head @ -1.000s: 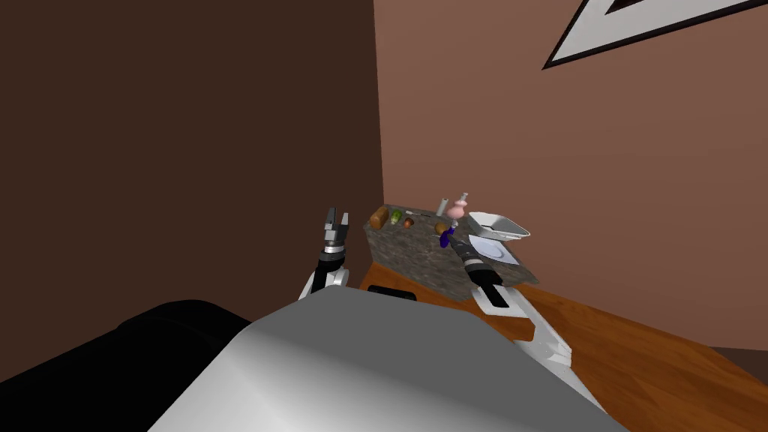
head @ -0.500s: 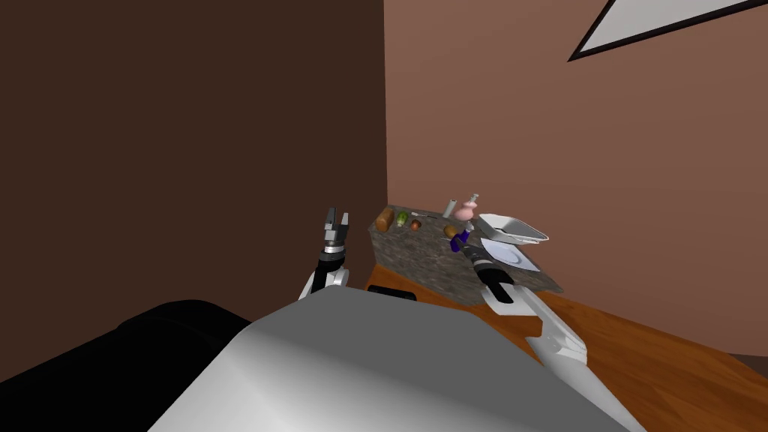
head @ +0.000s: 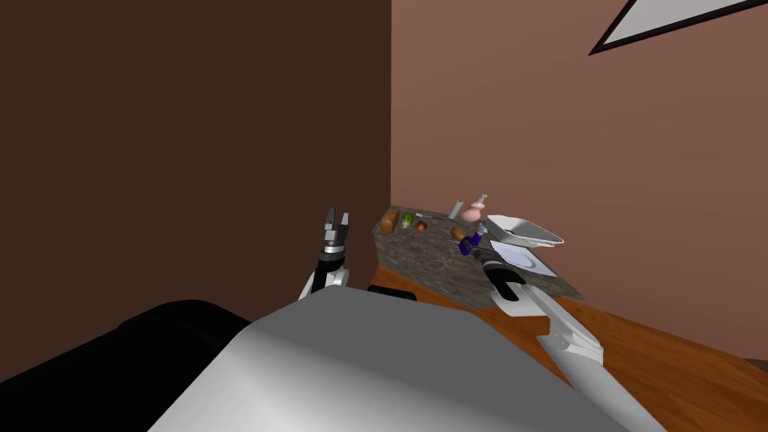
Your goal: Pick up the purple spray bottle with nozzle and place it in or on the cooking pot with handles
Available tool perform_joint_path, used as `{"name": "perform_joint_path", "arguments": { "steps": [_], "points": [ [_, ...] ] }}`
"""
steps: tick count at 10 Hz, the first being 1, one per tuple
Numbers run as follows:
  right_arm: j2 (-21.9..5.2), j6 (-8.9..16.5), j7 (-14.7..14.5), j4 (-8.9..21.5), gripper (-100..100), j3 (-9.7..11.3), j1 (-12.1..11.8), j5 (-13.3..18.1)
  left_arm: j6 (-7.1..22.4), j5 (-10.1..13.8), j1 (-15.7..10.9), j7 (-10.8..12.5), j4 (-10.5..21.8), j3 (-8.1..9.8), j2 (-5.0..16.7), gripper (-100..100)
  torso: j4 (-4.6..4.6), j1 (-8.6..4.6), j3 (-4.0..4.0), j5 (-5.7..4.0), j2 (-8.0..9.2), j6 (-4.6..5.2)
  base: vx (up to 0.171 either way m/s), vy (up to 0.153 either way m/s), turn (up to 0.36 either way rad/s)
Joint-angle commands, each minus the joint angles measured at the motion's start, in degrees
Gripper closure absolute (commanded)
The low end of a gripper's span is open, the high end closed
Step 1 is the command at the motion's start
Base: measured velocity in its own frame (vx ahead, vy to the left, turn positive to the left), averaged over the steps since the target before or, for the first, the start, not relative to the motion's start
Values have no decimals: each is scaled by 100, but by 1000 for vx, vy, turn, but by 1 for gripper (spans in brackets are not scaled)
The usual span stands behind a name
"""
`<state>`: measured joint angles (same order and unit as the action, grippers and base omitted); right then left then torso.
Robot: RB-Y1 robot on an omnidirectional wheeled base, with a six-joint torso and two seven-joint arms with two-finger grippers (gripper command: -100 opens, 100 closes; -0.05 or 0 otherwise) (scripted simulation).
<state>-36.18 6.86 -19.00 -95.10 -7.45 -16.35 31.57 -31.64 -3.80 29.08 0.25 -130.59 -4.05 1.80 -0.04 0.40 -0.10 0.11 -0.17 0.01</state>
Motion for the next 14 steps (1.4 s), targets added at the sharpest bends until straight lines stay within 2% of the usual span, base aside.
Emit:
{"name": "perform_joint_path", "arguments": {
  "steps": [1,2,3,4,8,9,10,11,12,14],
  "points": [
    [0,0,0,0,-100,0,0,0,0,0,0,0,0,0,0,0,0,0,0,0,0,0,19,57,-9],
    [-6,16,-16,11,0,-4,2,9,0,0,0,0,0,1,1,0,1,-19,4,-3,8,0,4,10,0],
    [-5,14,-15,10,-100,-3,2,8,0,0,0,0,0,1,1,0,3,-36,8,-7,14,1,0,0,0],
    [-5,14,-15,10,100,-3,2,8,0,0,0,0,0,1,1,0,4,-42,9,-9,16,1,0,0,0],
    [-6,14,-15,8,100,-3,4,8,0,0,-1,0,0,1,1,0,3,-45,9,-10,17,1,0,0,0],
    [-5,14,-15,9,0,-3,3,8,0,0,-1,0,0,1,1,0,3,-45,10,-10,17,1,0,0,0],
    [-5,14,-15,9,100,-3,3,8,0,0,-1,0,0,1,1,0,3,-45,10,-10,17,1,0,0,0],
    [-5,14,-15,9,0,-3,3,8,0,0,-1,0,0,1,1,0,3,-45,10,-10,18,1,0,0,0],
    [-177,50,75,32,100,81,5,-66,0,0,-1,0,0,1,1,0,3,-45,10,-10,18,1,-35,3,-32],
    [-359,91,168,55,100,162,7,-138,0,0,-1,0,0,1,1,0,0,-47,20,-16,42,13,-57,15,-39]
  ]
}}
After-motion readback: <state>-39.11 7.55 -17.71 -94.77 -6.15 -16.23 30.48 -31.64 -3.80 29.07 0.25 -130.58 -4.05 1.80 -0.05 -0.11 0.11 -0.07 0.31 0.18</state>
